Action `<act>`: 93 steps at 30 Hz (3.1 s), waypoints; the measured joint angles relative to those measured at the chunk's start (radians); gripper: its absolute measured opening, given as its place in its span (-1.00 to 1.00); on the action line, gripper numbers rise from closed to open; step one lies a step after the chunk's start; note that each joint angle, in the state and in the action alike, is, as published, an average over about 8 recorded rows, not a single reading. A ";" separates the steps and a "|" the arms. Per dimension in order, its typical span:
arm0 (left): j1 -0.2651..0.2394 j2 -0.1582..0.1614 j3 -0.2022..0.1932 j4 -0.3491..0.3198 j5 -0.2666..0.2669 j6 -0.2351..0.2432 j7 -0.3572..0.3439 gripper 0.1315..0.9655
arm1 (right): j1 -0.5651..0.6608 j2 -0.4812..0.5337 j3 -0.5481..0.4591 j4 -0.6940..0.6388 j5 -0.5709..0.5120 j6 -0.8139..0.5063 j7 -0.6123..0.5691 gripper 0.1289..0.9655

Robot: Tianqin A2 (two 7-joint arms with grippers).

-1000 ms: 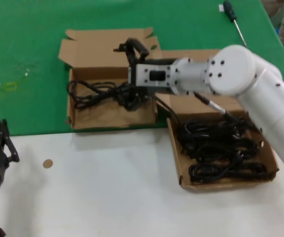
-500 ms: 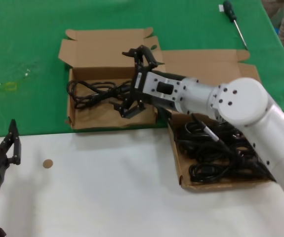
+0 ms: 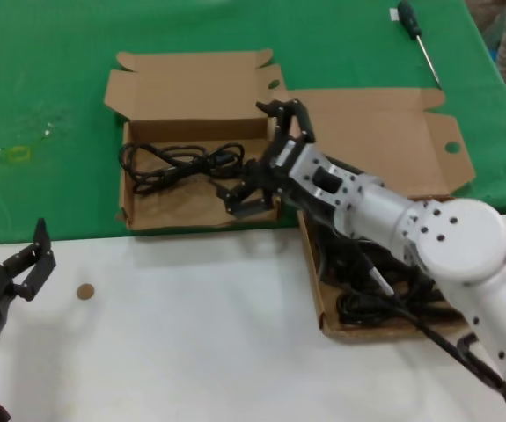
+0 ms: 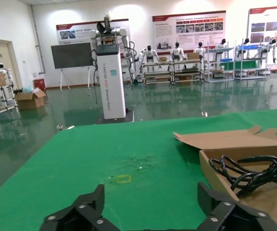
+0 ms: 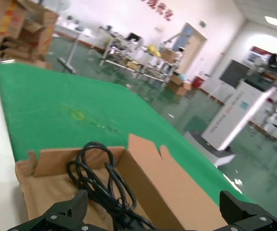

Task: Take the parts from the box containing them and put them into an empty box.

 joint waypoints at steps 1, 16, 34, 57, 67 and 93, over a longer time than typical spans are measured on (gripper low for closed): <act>0.000 0.000 0.000 0.000 0.000 0.000 0.000 0.12 | -0.014 0.001 0.008 0.010 0.008 0.009 0.003 1.00; 0.000 0.000 0.000 0.000 0.000 0.000 0.000 0.71 | -0.225 0.020 0.121 0.156 0.122 0.145 0.050 1.00; 0.000 0.000 0.000 0.000 0.000 0.000 0.000 1.00 | -0.478 0.043 0.257 0.331 0.258 0.309 0.106 1.00; 0.000 0.000 0.000 0.000 0.000 0.000 0.000 1.00 | -0.607 0.055 0.326 0.419 0.328 0.392 0.134 1.00; 0.000 0.000 0.000 0.000 0.000 0.000 0.000 1.00 | -0.607 0.055 0.326 0.419 0.328 0.392 0.134 1.00; 0.000 0.000 0.000 0.000 0.000 0.000 0.000 1.00 | -0.607 0.055 0.326 0.419 0.328 0.392 0.134 1.00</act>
